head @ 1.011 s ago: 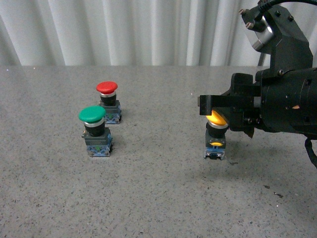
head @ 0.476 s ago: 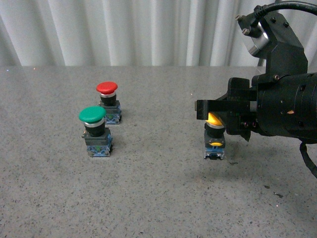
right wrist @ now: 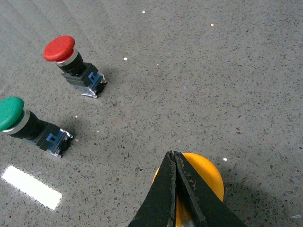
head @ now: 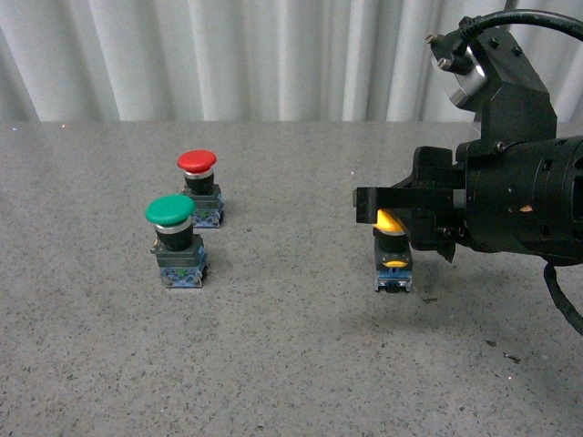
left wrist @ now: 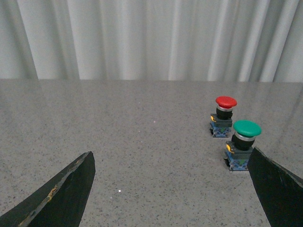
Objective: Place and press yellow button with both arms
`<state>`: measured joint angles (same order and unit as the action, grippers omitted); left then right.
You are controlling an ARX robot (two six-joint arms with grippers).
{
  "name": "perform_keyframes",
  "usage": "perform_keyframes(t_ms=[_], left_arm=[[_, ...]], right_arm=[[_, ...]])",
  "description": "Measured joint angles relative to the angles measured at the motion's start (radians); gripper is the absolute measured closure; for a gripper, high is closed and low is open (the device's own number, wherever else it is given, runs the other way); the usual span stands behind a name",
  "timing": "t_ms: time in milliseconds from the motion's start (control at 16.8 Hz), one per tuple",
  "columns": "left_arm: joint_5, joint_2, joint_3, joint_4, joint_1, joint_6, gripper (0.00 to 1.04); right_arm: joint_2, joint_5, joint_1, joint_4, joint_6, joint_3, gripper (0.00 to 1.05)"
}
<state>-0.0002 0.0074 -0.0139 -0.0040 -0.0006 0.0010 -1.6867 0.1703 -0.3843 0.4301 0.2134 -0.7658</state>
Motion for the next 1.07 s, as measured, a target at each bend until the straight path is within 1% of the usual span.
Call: perform_keyframes(t_ms=[297, 357, 416, 535, 654, 773, 833, 952, 1011, 1071], left_arm=[[0.000, 0.000, 0.000, 0.000, 0.000, 0.000, 0.07], [0.000, 0.000, 0.000, 0.000, 0.000, 0.000, 0.07], [0.000, 0.000, 0.000, 0.000, 0.000, 0.000, 0.07], [0.000, 0.000, 0.000, 0.000, 0.000, 0.000, 0.07], [0.000, 0.000, 0.000, 0.000, 0.000, 0.000, 0.07], [0.000, 0.000, 0.000, 0.000, 0.000, 0.000, 0.07], [0.000, 0.000, 0.000, 0.000, 0.000, 0.000, 0.07], [0.000, 0.000, 0.000, 0.000, 0.000, 0.000, 0.07], [0.000, 0.000, 0.000, 0.000, 0.000, 0.000, 0.07], [0.000, 0.000, 0.000, 0.000, 0.000, 0.000, 0.07]], right_arm=[[0.045, -0.011, 0.006, 0.034, 0.033, 0.013, 1.03], [0.072, -0.031, 0.007, 0.062, 0.046, 0.016, 1.03], [0.126, -0.047, 0.007, 0.115, 0.069, 0.019, 1.03], [0.256, -0.063, 0.005, 0.139, 0.105, 0.019, 1.03], [0.356, -0.061, 0.005, 0.094, 0.131, 0.026, 1.03], [0.459, -0.061, 0.006, 0.056, 0.161, 0.087, 1.03], [0.528, -0.059, 0.015, 0.030, 0.177, 0.126, 1.03], [0.666, -0.059, 0.060, -0.022, 0.207, 0.188, 1.03], [0.743, -0.203, 0.037, -0.049, 0.152, 0.224, 1.03], [0.830, -0.342, 0.032, -0.088, 0.048, 0.278, 1.03]])
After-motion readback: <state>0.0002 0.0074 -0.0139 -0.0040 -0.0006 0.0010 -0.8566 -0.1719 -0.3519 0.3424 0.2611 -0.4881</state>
